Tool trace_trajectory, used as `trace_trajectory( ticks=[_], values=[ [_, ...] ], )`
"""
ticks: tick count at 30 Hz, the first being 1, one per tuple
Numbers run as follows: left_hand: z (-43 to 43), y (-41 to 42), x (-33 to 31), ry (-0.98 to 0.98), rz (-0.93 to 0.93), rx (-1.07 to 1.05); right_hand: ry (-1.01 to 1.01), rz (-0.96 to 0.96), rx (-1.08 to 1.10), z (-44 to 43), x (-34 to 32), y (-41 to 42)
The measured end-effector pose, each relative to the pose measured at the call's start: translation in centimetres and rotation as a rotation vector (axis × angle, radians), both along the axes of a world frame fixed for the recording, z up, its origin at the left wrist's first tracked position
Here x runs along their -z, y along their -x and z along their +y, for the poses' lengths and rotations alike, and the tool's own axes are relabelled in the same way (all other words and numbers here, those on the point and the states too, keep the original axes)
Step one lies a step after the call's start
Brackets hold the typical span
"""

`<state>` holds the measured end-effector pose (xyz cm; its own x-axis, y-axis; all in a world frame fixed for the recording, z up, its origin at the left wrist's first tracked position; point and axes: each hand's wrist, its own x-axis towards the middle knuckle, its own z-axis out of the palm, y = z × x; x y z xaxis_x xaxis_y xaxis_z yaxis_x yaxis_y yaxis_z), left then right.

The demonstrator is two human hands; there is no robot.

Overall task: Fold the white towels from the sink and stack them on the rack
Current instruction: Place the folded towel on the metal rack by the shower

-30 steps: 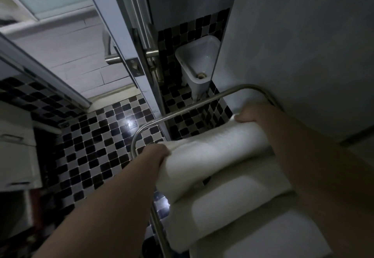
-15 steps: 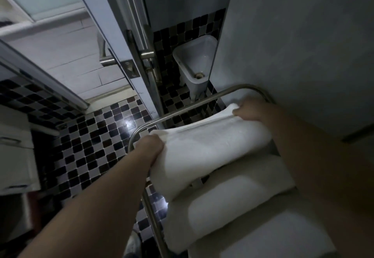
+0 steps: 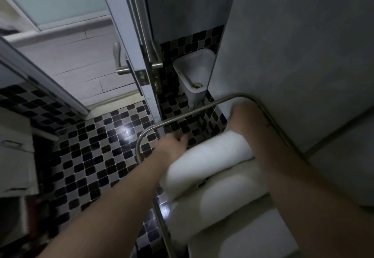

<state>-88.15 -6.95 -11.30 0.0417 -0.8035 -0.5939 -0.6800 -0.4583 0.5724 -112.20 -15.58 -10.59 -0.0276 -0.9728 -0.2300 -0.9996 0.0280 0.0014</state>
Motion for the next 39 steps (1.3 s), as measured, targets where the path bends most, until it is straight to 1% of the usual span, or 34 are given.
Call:
trace_trajectory(
  ticks=[1, 2, 4, 5, 7, 11, 12, 14, 16, 18, 22, 26, 29, 30, 31, 33, 35, 37, 39],
  values=[
    [0.9, 0.6, -0.7, 0.063, 0.023, 0.088, 0.046, -0.016, -0.029, 1.0, -0.2, -0.4],
    [1.9, 1.2, -1.6, 0.113, -0.003, 0.209, 0.067, -0.046, -0.043, 2.1, -0.6, -1.0],
    [3.6, 2.4, -2.3, 0.239, -0.19, 0.447, 0.058, -0.109, -0.086, 4.3, -0.7, -2.1],
    [4.4, 2.9, -2.5, 0.313, -0.289, 0.531, 0.054, -0.139, -0.137, 5.5, -0.9, -2.8],
    [5.5, 3.3, -2.4, 0.382, -0.402, 0.606, 0.037, -0.194, -0.265, 7.9, -1.3, -3.9],
    [6.8, 2.7, -1.5, 0.39, -0.497, 0.545, -0.005, -0.322, -0.436, 12.1, -1.3, -3.2],
    [6.8, 2.2, -1.3, 0.38, -0.503, 0.544, -0.028, -0.295, -0.469, 12.5, -0.9, -2.6],
    [7.1, 1.1, -1.0, 0.338, -0.501, 0.53, -0.048, -0.138, -0.478, 12.2, -0.6, -1.4],
    [7.1, 0.4, -0.8, 0.297, -0.493, 0.522, -0.032, 0.021, -0.372, 10.9, -0.7, -0.3],
    [7.0, 0.3, -0.7, 0.287, -0.481, 0.511, 0.001, 0.124, -0.282, 9.2, -1.0, 1.1],
    [7.5, 0.0, -0.6, 0.283, -0.491, 0.496, -0.062, 0.201, -0.166, 6.4, -2.0, 4.7],
    [7.6, -0.6, -0.4, 0.253, -0.499, 0.494, -0.053, 0.305, -0.187, 5.1, -1.6, 5.5],
    [7.4, -0.5, -1.0, 0.177, -0.459, 0.49, -0.097, 0.222, -0.1, 5.9, -1.1, 4.6],
    [7.6, -0.5, -1.2, 0.189, -0.471, 0.484, -0.101, 0.178, -0.067, 6.2, -1.3, 4.3],
    [8.0, -0.4, -1.4, 0.241, -0.518, 0.483, -0.107, 0.135, -0.042, 6.6, -1.7, 4.0],
    [9.3, 0.4, -1.5, 0.442, -0.642, 0.482, -0.14, 0.024, 0.019, 7.7, -2.8, 2.4],
    [10.8, 1.9, -1.2, 0.609, -0.675, 0.524, -0.207, -0.108, 0.065, 9.4, -3.3, -0.7],
    [11.5, 3.3, -0.8, 0.636, -0.713, 0.593, -0.231, -0.163, -0.046, 11.7, -2.6, -4.3],
    [11.0, 3.2, -0.4, 0.582, -0.764, 0.591, -0.14, -0.144, -0.199, 13.4, -1.3, -6.3]
  ],
)
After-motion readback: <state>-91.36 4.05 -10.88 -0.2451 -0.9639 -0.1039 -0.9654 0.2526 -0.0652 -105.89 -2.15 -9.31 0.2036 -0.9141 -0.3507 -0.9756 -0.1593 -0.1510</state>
